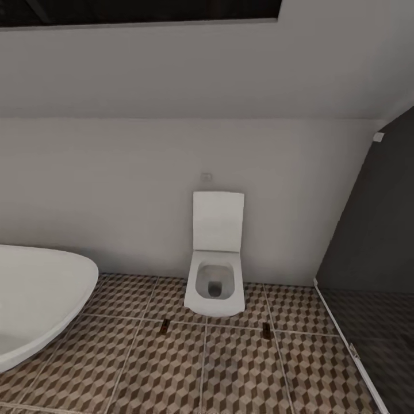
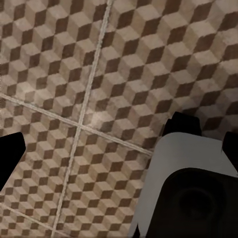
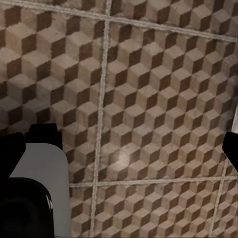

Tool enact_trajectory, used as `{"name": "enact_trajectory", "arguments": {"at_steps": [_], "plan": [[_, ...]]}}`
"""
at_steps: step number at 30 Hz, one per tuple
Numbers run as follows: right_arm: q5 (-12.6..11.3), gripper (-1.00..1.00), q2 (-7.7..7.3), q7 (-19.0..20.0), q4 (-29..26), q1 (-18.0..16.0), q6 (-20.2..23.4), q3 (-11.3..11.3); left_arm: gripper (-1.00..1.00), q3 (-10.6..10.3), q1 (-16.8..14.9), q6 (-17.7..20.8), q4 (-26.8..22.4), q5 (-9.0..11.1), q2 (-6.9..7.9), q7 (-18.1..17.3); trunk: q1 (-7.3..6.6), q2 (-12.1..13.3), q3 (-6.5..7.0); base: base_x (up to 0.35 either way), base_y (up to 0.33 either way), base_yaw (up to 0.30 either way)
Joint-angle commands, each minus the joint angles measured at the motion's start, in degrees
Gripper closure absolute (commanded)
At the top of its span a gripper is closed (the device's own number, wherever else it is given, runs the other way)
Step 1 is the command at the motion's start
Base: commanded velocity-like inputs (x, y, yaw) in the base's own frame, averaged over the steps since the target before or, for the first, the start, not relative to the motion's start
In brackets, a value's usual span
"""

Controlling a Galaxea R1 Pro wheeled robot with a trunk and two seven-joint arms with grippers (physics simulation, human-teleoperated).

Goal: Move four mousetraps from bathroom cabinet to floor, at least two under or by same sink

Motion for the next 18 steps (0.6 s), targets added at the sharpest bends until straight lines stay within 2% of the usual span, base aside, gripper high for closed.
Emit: {"name": "enact_trajectory", "arguments": {"at_steps": [1,18], "plan": [[0.6,-1.0,-0.03,-0.3,0.3,-0.1,-0.4,-0.5,-1.0,-0.5,0.0,0.1,0.0,0.3,-0.01,0.1,-0.23,0.4,0.04,0.0,0.0,0.0],[0.6,-1.0,-0.03,-0.3,0.3,-0.1,-0.4,-0.5,-1.0,-0.5,0.5,0.1,0.0,0.3,0.0,0.1,-3.96,7.2,1.51,0.0,0.0,0.0]]}}
